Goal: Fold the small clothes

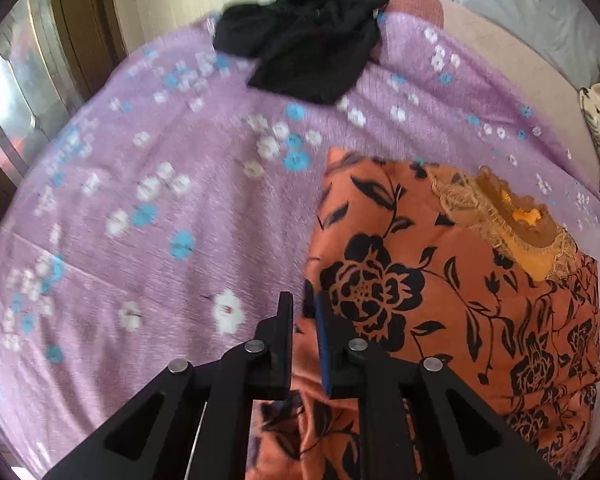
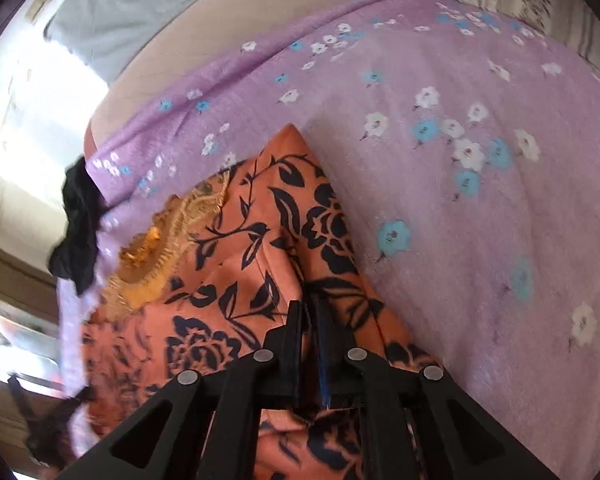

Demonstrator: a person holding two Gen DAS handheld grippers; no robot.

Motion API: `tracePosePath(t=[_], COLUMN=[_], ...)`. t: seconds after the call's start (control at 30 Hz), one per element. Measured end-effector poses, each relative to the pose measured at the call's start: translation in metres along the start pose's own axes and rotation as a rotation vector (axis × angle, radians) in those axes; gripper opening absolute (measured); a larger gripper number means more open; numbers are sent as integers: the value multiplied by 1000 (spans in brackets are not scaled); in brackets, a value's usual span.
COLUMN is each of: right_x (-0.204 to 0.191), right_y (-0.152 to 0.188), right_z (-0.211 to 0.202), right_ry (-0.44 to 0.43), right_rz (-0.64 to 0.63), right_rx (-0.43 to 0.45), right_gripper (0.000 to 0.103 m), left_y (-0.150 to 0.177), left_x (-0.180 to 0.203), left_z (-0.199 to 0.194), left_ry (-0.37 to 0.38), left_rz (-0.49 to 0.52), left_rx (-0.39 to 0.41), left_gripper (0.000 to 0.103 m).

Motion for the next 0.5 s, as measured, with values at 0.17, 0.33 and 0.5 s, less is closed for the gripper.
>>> tracePosePath(t=[0.17,0.33,0.5], right_x=[-27,-54,-60], right_y=[9,35,28], right_z=[-27,25,26], right_ry=[-111,-63,-55], right_rz=[-162,-288,-276], right_rx=[105,-181,-120], right_gripper=[9,9,10], left_y=[5,18,8], left_x=[16,36,38], left_z=[-27,20,14], left_ry=[59,5,25], left_rz=[67,155,143], left_rx=[82,-100,-52], left_gripper=[16,47,47])
Point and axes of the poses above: each gripper's, at about its wrist camera, not at the fingertips, and z roughly the way its jaws point, x to its right, y to its underside, the point moved 2 cm from there along z, roughly the way its jaws point, and after that the axes turned 6 degrees about -x, right-handed, at the moved point
